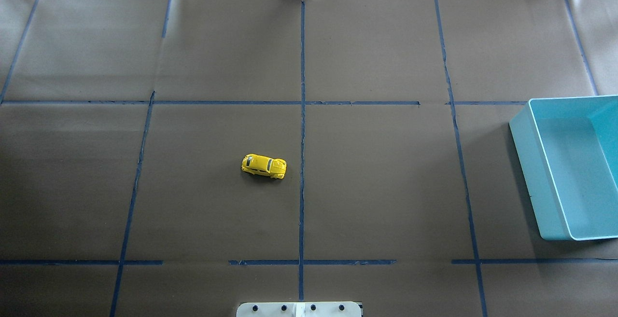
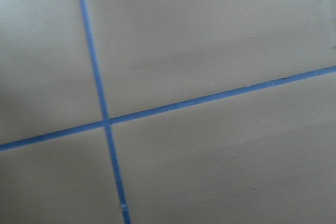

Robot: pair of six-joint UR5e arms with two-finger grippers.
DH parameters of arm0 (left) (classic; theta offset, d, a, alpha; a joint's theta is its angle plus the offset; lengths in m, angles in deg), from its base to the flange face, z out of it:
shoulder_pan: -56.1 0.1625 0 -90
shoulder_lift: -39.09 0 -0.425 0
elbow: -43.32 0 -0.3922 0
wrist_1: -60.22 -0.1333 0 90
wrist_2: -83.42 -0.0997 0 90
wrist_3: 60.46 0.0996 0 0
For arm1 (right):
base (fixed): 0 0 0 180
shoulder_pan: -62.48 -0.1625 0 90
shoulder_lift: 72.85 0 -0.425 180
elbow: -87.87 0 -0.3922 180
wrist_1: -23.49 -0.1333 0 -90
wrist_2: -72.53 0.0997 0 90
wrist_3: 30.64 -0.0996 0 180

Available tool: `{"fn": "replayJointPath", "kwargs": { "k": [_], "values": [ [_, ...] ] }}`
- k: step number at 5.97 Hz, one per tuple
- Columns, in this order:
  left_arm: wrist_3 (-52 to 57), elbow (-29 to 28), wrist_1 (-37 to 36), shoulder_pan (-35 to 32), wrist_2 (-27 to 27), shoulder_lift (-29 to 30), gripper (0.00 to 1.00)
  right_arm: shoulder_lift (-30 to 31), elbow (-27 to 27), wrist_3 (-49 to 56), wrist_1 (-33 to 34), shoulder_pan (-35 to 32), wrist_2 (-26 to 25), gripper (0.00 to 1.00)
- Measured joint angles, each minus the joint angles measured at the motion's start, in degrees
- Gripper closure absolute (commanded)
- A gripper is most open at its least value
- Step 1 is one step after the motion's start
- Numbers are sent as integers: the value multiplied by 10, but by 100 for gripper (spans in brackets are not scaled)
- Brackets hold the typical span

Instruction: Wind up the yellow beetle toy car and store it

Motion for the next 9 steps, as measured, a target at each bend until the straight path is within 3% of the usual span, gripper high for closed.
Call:
{"fn": "replayJointPath", "kwargs": {
  "k": [2, 5, 9],
  "values": [
    [1, 2, 4, 95, -7, 58, 0, 0, -1, 0, 0, 1, 0, 0],
    [0, 3, -4, 191, -40, 166, 0, -1, -2, 0, 0, 1, 0, 0],
    [1, -1, -27, 336, -45, 321, 0, -1, -3, 0, -1, 0, 0, 0]
  ]
}}
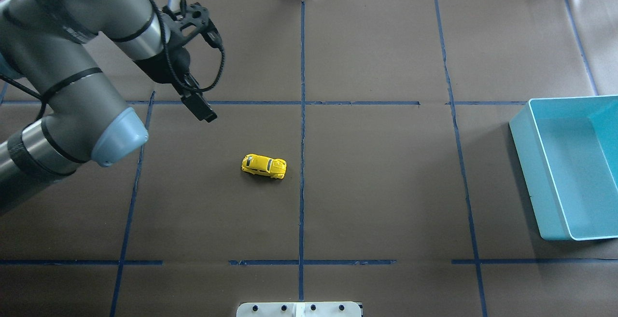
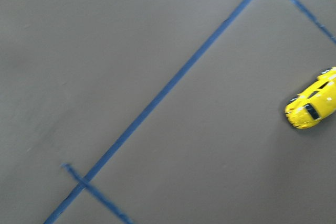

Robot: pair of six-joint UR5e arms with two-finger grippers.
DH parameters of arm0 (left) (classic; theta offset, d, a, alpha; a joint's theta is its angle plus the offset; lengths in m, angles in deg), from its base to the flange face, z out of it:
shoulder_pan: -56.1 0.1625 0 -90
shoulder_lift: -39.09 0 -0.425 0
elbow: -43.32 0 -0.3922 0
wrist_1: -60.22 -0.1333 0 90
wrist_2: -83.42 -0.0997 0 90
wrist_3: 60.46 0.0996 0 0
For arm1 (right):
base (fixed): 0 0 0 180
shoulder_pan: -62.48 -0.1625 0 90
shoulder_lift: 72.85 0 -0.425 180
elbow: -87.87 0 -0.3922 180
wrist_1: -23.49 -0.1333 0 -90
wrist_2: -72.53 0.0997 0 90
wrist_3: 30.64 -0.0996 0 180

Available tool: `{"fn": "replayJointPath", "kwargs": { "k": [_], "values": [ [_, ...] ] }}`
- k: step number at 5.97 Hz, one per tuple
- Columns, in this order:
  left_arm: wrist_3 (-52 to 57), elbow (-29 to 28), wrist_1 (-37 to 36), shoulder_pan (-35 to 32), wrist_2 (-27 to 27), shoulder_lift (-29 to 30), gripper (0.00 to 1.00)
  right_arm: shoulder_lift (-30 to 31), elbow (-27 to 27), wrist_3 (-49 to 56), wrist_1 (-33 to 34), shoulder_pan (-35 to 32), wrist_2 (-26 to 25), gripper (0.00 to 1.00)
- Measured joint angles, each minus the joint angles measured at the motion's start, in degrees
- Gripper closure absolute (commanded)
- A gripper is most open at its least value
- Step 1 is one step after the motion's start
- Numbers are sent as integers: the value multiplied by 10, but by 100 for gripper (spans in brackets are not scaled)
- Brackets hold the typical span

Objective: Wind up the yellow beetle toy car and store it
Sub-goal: 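Reach the left gripper down over the yellow beetle toy car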

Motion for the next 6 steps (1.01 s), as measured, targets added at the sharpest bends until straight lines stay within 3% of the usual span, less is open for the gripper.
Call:
{"fn": "replayJointPath", "kwargs": {
  "k": [4, 6],
  "values": [
    [31, -74, -96, 64, 0, 142, 0, 0, -2, 1, -1, 0, 1, 0],
    [131, -127, -105, 88, -54, 178, 0, 0, -3, 1, 0, 0, 1, 0]
  ]
}}
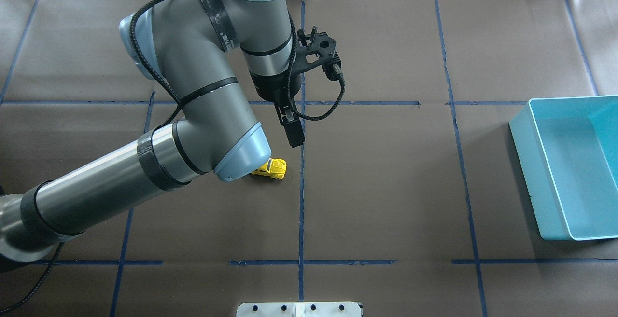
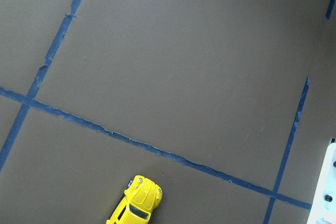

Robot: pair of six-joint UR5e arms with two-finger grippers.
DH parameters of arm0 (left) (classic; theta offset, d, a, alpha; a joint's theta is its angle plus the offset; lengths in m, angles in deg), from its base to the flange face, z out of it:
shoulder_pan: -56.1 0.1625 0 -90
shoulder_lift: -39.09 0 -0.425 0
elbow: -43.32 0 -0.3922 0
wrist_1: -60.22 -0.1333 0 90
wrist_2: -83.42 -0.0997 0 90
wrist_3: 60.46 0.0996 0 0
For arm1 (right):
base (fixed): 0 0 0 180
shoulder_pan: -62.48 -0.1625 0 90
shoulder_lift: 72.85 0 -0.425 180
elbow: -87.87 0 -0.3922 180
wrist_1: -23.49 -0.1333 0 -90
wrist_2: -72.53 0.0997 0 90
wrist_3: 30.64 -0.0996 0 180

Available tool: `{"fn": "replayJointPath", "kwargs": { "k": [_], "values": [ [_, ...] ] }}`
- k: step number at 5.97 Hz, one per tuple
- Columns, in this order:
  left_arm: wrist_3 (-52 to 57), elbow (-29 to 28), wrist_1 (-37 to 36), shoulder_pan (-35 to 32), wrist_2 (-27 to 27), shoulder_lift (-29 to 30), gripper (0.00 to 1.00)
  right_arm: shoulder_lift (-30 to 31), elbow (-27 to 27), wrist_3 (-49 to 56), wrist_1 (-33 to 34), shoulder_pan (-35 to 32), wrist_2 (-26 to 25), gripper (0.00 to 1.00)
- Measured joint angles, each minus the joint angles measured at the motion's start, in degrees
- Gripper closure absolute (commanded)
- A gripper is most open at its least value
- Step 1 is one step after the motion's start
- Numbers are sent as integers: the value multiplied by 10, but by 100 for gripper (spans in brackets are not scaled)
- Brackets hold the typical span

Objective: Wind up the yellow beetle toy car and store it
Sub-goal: 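Press the left gripper down onto the car's roof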

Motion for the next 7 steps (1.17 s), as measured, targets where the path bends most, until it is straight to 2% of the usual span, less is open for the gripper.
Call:
{"fn": "replayJointPath", "kwargs": {
  "k": [3, 5, 7],
  "values": [
    [132, -23, -37, 55, -129, 8, 0, 0, 0, 0, 0, 0, 1, 0],
    [157, -32, -46, 97, -221, 5, 0, 0, 0, -1, 0, 0, 1, 0],
    [160, -45, -38, 112, -257, -2, 0, 0, 1, -1, 0, 0, 1, 0]
  ]
}}
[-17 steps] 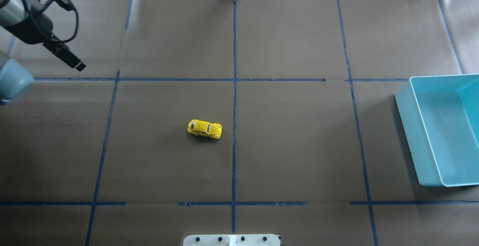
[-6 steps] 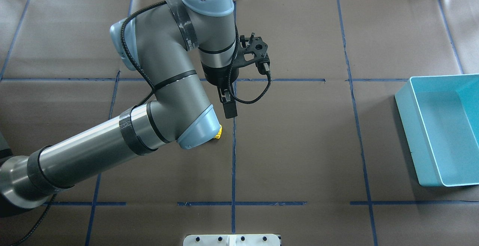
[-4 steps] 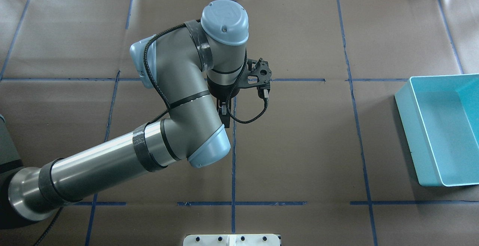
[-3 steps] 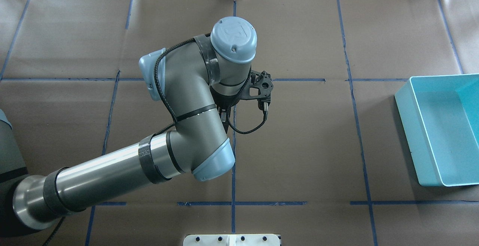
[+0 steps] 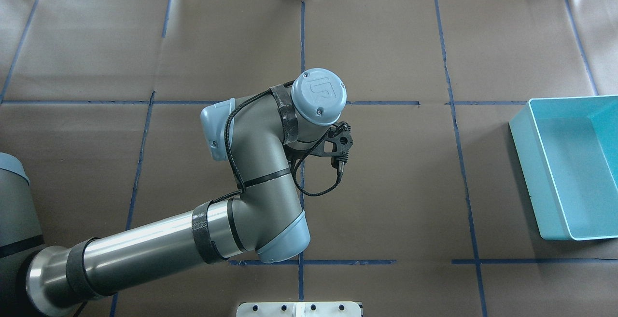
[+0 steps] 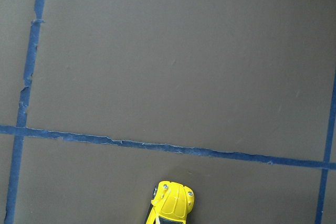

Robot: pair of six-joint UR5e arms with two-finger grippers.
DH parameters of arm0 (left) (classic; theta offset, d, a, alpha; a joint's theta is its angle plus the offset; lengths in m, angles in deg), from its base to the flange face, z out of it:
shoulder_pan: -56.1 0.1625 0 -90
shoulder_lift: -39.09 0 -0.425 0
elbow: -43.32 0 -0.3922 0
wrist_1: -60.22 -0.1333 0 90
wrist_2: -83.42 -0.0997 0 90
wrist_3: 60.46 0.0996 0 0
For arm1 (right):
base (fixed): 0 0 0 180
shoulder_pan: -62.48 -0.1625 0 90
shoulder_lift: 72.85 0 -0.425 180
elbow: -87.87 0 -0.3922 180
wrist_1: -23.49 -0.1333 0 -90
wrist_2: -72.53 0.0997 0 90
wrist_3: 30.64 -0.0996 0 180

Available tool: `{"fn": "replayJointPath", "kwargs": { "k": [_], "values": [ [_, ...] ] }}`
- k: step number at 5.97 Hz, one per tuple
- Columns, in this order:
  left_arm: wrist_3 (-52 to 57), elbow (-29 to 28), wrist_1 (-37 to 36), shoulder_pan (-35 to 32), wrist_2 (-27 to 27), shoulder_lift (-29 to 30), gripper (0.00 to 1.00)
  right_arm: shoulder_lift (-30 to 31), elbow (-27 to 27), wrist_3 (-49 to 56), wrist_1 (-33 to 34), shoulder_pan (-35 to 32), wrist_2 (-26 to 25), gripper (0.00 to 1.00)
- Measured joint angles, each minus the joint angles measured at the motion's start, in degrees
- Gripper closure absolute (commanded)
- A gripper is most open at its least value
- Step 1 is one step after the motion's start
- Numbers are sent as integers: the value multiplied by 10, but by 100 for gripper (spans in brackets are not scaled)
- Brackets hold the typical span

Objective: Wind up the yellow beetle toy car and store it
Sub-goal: 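Press the left gripper down onto the car's roof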

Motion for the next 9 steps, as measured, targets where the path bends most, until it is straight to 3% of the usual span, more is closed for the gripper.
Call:
{"fn": "replayJointPath", "kwargs": {
  "k": [7, 9],
  "values": [
    [4, -48, 87, 24, -40, -29, 3, -1, 1, 0, 0, 0, 1, 0],
    [8, -57, 98, 31, -46, -29, 44, -1, 1, 0, 0, 0, 1, 0]
  ]
}}
